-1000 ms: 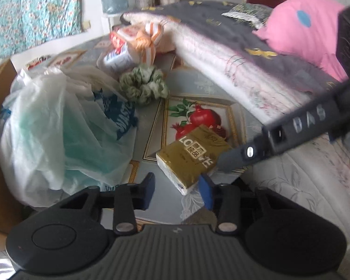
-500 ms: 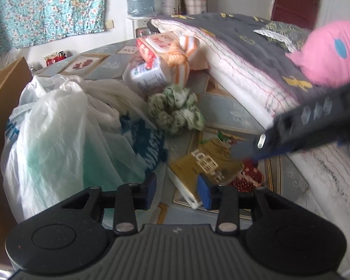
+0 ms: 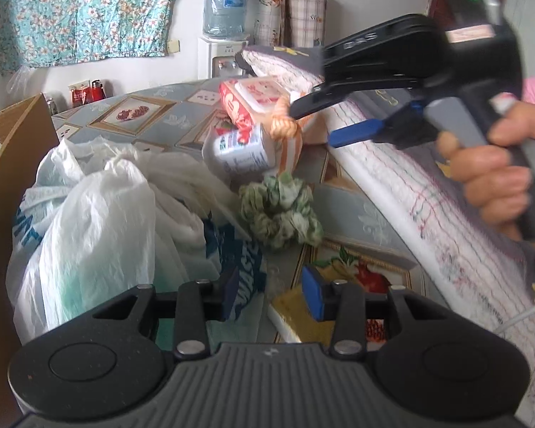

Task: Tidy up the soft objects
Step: 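Move the right tool back to the bed toward the yogurt cup, then close the right tool on the white yogurt cup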

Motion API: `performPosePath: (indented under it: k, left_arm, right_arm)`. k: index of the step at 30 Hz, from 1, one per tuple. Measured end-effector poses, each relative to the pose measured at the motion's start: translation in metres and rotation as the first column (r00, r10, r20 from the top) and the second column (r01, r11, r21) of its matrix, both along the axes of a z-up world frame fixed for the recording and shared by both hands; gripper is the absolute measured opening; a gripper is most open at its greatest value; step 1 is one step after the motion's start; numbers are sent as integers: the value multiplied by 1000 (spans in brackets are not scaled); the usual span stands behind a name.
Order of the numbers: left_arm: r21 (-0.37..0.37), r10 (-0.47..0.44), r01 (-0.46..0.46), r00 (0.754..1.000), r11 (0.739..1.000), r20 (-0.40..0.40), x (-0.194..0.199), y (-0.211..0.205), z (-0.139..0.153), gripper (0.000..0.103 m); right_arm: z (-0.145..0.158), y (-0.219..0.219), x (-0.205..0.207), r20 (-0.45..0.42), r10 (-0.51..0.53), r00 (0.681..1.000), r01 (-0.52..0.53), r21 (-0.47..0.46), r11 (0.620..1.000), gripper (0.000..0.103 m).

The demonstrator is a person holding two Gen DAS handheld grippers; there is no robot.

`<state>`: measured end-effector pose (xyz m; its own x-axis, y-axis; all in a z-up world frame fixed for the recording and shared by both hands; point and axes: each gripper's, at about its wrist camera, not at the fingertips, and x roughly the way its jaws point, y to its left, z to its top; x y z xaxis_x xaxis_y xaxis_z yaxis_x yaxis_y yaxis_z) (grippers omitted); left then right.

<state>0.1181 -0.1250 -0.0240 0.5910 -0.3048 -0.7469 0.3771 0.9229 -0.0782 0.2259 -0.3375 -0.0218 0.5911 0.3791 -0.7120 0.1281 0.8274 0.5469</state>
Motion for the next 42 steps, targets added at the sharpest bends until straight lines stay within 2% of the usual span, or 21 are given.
performPosePath:
  k: [6, 9, 14, 20, 23, 26, 39, 42]
  left_arm:
    - [-20, 12, -12, 1000, 1000, 4, 4, 1, 4, 40]
    - [-23, 14, -14, 1000, 1000, 3, 3, 2, 4, 40]
    - [-30, 16, -16, 1000, 999, 4, 0, 6, 6, 40]
    - [-47, 19, -19, 1000, 999, -2, 0, 9, 6, 40]
    - [-51, 17, -17, 1000, 999, -5, -1, 10, 6, 40]
    - [-56, 16, -17, 1000, 998, -6, -1, 10, 6, 40]
    - [-77, 18, -18, 1000, 997, -6, -4, 15, 8, 41]
    - [-73, 15, -16, 1000, 997, -10, -5, 14, 7, 41]
  right_arm:
    - [-19, 12, 31, -60, 8, 998, -6, 31, 999, 50]
    - [-26, 14, 36, -81, 7, 997, -1, 74, 997, 47]
    - [-28, 11, 40, -101, -5, 995, 19, 132, 991, 48]
    - [-33, 18, 51, -139, -14, 990, 35, 151, 988, 48]
    - [-36, 21, 53, -158, -26, 987, 46, 123, 991, 49]
    - [-44, 18, 53, -201, -46, 978, 75, 139, 987, 49]
    - [-63, 16, 68, -277, -81, 957, 151, 241, 959, 57]
    - [-62, 19, 68, -273, -73, 959, 144, 250, 957, 65]
